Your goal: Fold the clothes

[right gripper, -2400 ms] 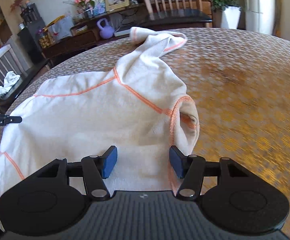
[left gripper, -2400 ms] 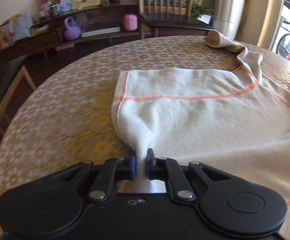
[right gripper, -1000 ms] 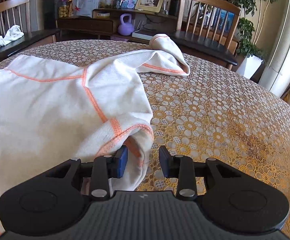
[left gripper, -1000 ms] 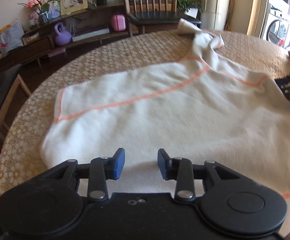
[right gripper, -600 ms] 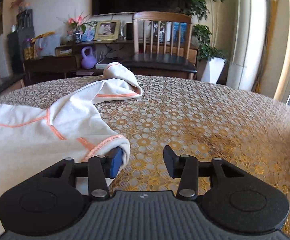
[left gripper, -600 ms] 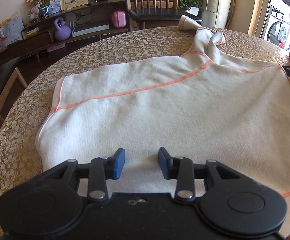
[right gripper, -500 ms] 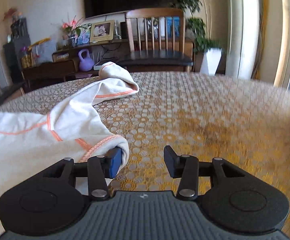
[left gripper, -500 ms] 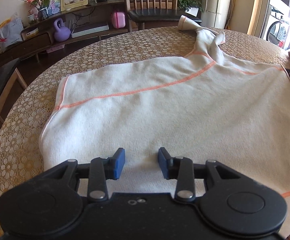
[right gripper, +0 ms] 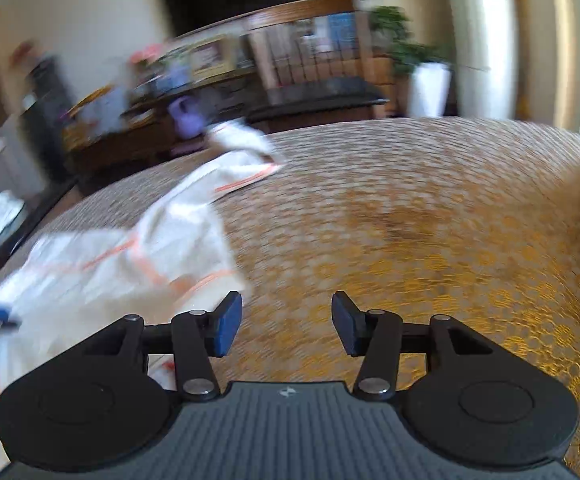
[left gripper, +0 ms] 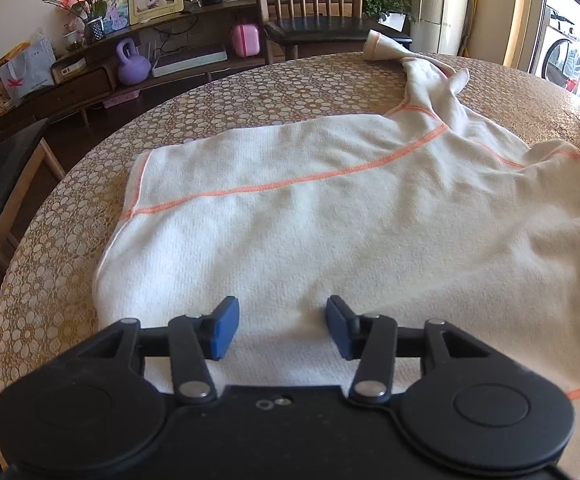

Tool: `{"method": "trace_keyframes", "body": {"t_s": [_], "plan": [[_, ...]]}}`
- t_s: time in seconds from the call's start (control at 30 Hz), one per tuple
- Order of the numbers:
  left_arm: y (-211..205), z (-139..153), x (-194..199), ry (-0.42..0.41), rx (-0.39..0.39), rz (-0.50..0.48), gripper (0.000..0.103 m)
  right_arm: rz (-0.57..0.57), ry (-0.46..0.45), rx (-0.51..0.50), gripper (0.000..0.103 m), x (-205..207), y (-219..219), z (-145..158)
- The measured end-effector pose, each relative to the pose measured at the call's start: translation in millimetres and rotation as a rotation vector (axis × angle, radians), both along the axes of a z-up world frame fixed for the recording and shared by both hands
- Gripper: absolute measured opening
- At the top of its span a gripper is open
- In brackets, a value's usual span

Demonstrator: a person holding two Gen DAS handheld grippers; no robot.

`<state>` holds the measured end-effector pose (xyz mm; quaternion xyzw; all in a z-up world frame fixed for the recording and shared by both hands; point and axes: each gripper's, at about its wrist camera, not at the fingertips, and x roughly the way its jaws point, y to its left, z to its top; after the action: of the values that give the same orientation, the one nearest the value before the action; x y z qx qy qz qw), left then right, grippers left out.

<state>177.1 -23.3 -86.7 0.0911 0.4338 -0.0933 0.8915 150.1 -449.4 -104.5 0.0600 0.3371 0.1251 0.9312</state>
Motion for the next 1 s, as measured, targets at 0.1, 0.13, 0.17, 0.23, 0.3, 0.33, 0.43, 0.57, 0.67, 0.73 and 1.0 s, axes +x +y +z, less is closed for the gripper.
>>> {"method": "trace_keyframes", "body": {"t_s": [0.1, 0.13, 0.17, 0.23, 0.3, 0.33, 0.43, 0.57, 0.67, 0.73, 1.0], "plan": [[-3.0, 6.7, -9.5, -0.015, -0.003, -0.017, 0.103, 0.148, -0.020, -0.062, 0.048, -20.8, 32.2, 7.6], [-4.0, 9.2, -14.0, -0.023, -0.002, -0.028, 0.103, 0.177, -0.026, -0.073, 0.048, -26.4, 41.9, 8.7], [-4.9, 11.6, -18.5, -0.030, -0.002, -0.040, 0.103, 0.199, -0.037, -0.083, 0.048, -32.6, 51.0, 9.7], [-6.9, 15.6, -28.5, -0.043, 0.005, -0.062, 0.103, 0.245, -0.071, -0.115, 0.048, -43.7, 67.2, 11.5], [-7.7, 16.7, -39.1, -0.046, 0.006, -0.088, 0.103, 0.305, -0.094, -0.151, 0.048, -53.0, 83.4, 11.5], [-7.8, 16.9, -44.3, -0.045, 0.003, -0.102, 0.103, 0.340, -0.099, -0.168, 0.048, -56.5, 91.5, 10.6], [-6.2, 15.4, -60.3, -0.036, -0.006, -0.139, 0.103, 0.382, -0.076, -0.197, 0.048, -57.9, 108.0, 4.9], [-4.1, 12.0, -80.2, -0.018, -0.010, -0.185, 0.103, 0.383, -0.093, -0.221, 0.048, -62.3, 121.1, 6.5], [-1.8, 5.3, -90.2, 0.003, 0.006, -0.199, 0.103, 0.387, -0.084, -0.185, 0.049, -63.3, 124.3, 9.0], [1.8, 0.3, -95.8, 0.016, 0.009, -0.196, 0.103, 0.412, -0.038, -0.166, 0.050, -59.6, 128.5, 3.1], [24.1, -1.8, -102.2, 0.025, -0.057, -0.135, 0.103, 0.242, 0.151, -0.091, 0.049, -33.8, 85.7, -31.0]]}}
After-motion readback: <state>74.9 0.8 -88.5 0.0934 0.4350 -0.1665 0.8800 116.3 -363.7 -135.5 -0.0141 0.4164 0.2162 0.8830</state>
